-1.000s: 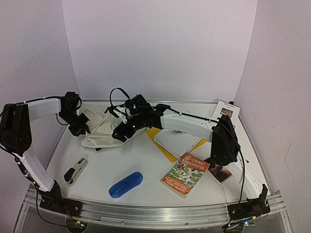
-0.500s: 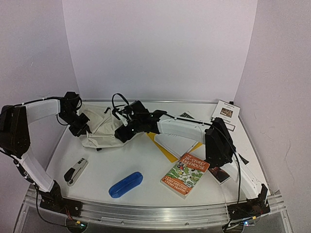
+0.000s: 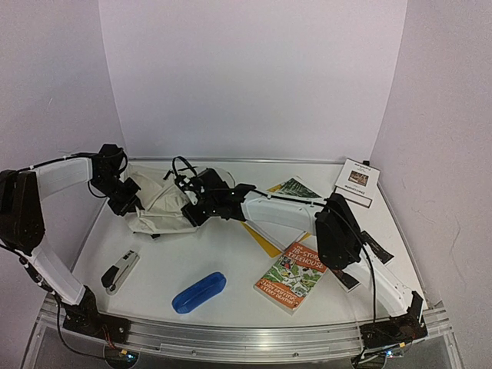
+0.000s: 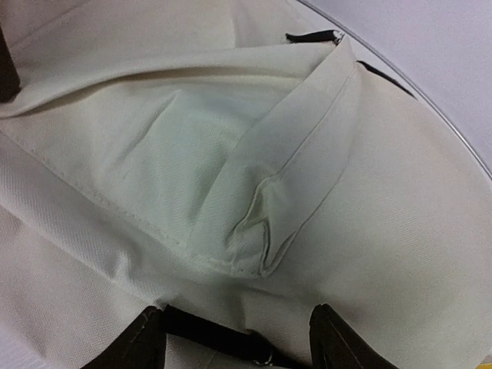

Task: Pack the student bag
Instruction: Unzip the student bag at the center of the board.

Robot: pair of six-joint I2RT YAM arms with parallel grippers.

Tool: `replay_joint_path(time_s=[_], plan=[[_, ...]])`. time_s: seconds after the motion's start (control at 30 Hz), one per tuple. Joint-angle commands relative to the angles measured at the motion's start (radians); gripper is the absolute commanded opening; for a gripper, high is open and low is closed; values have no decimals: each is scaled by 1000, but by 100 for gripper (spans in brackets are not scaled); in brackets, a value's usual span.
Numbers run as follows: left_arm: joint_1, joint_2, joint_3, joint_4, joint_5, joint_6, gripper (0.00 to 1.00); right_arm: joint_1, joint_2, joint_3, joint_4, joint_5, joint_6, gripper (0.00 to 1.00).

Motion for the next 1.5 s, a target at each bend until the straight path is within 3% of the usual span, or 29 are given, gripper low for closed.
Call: replay_joint_path(time_s=[0.0,0.13,0.43,0.7,1.27,1.47], plan=[[-3,-55,-3,-8,-17,13,1,-2,22,63,56,55,21,62],[-3,-54,0,-16,-22,20,1,-2,29,68,64,48,27,49],[-2,-49,5,-23,-24,33,1,-4,17,9,65,35,18,35],[-1,-39,3,-29,-46,35,1,-25,-22,-38,58,6,16,0],[178,161,123,-86,-31,165,0,-235,-237,-212,38,-209,148,0],[216,325,310,-117,-16,263,1,-267,-343,-339,80,-489,217,0]])
